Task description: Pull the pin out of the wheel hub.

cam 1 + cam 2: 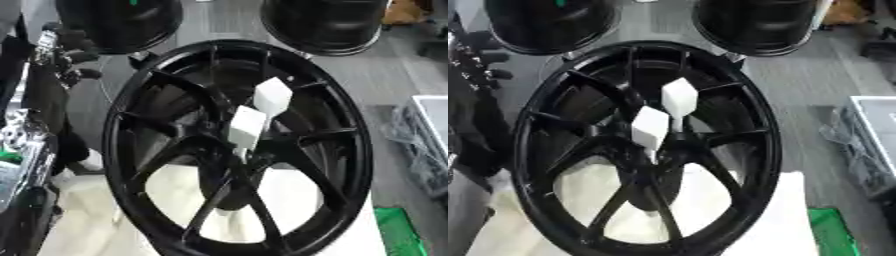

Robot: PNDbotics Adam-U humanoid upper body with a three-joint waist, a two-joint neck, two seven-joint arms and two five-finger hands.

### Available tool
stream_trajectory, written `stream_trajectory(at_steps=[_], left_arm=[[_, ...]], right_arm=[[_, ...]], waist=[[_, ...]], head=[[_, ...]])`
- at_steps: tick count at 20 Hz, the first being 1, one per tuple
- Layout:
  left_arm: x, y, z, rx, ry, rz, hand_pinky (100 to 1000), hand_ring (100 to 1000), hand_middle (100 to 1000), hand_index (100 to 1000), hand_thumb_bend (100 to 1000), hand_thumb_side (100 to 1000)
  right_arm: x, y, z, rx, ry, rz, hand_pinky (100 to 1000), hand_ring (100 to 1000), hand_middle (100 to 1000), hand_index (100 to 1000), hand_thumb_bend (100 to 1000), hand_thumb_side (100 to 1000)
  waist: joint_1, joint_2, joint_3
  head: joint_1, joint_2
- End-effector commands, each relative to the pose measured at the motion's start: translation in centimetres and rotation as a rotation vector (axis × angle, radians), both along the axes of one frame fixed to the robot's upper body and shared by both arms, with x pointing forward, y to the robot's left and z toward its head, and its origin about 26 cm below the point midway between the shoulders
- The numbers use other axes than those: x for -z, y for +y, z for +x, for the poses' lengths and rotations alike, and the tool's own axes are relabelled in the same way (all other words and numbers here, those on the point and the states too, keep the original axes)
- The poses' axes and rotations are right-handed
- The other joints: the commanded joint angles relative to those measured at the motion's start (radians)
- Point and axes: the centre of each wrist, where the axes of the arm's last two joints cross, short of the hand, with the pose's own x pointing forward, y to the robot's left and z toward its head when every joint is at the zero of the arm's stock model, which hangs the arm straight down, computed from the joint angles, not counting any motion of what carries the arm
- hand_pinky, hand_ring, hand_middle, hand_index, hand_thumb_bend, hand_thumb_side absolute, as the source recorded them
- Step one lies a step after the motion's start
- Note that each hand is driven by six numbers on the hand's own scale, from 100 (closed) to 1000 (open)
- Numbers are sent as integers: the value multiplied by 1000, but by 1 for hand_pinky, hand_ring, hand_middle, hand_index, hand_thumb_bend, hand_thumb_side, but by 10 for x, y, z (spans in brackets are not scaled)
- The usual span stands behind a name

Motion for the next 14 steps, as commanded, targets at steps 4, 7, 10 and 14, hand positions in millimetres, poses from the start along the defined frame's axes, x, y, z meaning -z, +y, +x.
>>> stream_trajectory(at_steps=[4,7,10,14], left_arm=[[-10,8,-3,-25,-23,33,586,692,653,735,100,804],[-9,11,-3,-36,-16,31,586,692,653,733,100,808],[-8,13,-4,-40,-9,31,586,693,653,733,100,810],[-8,13,-3,-40,-7,25,586,693,654,733,100,812]], right_arm=[[-40,28,-27,-107,-186,-357,840,848,856,911,100,457],[-49,38,-36,-157,-247,-526,857,854,857,907,100,413],[-53,48,-38,-213,-278,-636,864,856,853,909,100,400],[-47,59,-37,-278,-263,-793,858,833,787,874,100,475]], waist=[[-4,-25,-6],[-7,-23,-10],[-10,-23,-13],[-13,-24,-12]], head=[[9,8],[12,8],[10,6],[7,4]])
